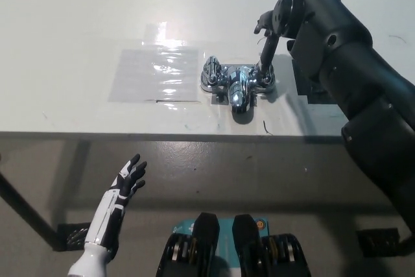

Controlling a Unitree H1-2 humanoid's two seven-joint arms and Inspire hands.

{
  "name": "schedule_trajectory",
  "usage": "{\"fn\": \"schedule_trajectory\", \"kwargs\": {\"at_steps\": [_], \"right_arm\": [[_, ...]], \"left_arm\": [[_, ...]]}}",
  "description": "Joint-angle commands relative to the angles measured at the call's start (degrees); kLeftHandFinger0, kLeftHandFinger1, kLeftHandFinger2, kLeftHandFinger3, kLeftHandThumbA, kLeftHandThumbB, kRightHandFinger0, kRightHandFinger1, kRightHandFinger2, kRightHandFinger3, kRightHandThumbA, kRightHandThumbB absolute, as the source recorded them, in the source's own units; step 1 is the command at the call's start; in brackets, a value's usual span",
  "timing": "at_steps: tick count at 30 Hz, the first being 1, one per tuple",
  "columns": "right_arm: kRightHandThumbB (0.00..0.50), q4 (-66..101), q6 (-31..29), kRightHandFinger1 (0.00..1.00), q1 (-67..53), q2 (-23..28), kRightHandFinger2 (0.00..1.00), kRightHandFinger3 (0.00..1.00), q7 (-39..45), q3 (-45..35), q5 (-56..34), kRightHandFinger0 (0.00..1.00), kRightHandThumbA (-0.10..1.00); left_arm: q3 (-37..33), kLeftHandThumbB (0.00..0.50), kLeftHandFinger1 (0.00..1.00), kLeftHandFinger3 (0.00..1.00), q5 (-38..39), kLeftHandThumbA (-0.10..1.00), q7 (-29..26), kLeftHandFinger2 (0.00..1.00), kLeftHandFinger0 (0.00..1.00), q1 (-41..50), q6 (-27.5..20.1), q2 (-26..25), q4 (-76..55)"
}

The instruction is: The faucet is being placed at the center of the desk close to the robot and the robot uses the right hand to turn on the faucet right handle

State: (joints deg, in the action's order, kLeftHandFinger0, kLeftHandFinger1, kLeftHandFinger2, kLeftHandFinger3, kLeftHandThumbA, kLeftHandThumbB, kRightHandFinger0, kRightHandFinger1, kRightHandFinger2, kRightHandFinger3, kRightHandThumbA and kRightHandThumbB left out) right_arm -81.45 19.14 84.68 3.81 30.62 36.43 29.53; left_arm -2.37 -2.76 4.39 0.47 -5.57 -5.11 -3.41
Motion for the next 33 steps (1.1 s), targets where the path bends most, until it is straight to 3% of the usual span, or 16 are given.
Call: {"fn": "schedule_trajectory", "kwargs": {"at_steps": [1,6,10,13,19,26,29,33], "right_arm": [[0.181,-0.1,-0.3,1.0,2.8,-0.3,1.0,1.0,0.5,0.5,1.5,1.0,1.0],[0.196,-0.2,0.6,1.0,2.3,-0.3,1.0,1.0,-0.8,0.0,1.3,1.0,1.0],[0.245,-0.2,0.9,1.0,1.1,0.1,1.0,1.0,-3.7,-0.5,1.2,1.0,1.0],[0.239,-0.3,0.6,1.0,0.8,0.5,1.0,1.0,-3.6,-0.2,1.5,1.0,1.0],[0.277,-0.1,0.5,1.0,-0.4,1.1,1.0,1.0,-6.1,1.1,3.1,1.0,1.0],[0.274,0.1,2.3,1.0,-1.5,2.7,1.0,1.0,-8.2,-0.8,1.9,1.0,1.0],[0.242,-0.3,0.9,1.0,-0.8,3.7,1.0,1.0,-5.0,0.7,3.2,1.0,1.0],[0.235,-0.5,0.7,1.0,-0.3,4.8,1.0,1.0,-3.5,1.2,3.4,1.0,1.0]], "left_arm": [[0.5,0.078,1.0,1.0,0.1,1.0,-0.1,1.0,1.0,-0.6,0.3,-0.4,-2.7],[0.5,0.08,1.0,1.0,-0.3,1.0,-0.4,1.0,1.0,-0.5,0.4,-0.3,-2.7],[0.5,0.074,1.0,1.0,0.1,1.0,-0.3,1.0,1.0,-0.4,0.5,-0.2,-3.1],[0.5,0.076,1.0,1.0,0.0,1.0,-0.3,1.0,1.0,-0.6,0.3,-0.3,-2.9],[0.5,0.084,1.0,1.0,-0.3,1.0,-0.4,1.0,1.0,-0.6,0.6,-0.3,-3.2],[0.3,0.084,1.0,1.0,-0.6,1.0,-0.2,1.0,1.0,-0.8,0.2,-0.6,-3.1],[0.4,0.093,1.0,1.0,-0.6,1.0,-0.4,1.0,1.0,-0.9,-0.2,-0.5,-3.1],[0.3,0.091,1.0,1.0,-1.0,1.0,-0.4,1.0,1.0,-0.9,-0.4,-0.6,-2.8]]}}
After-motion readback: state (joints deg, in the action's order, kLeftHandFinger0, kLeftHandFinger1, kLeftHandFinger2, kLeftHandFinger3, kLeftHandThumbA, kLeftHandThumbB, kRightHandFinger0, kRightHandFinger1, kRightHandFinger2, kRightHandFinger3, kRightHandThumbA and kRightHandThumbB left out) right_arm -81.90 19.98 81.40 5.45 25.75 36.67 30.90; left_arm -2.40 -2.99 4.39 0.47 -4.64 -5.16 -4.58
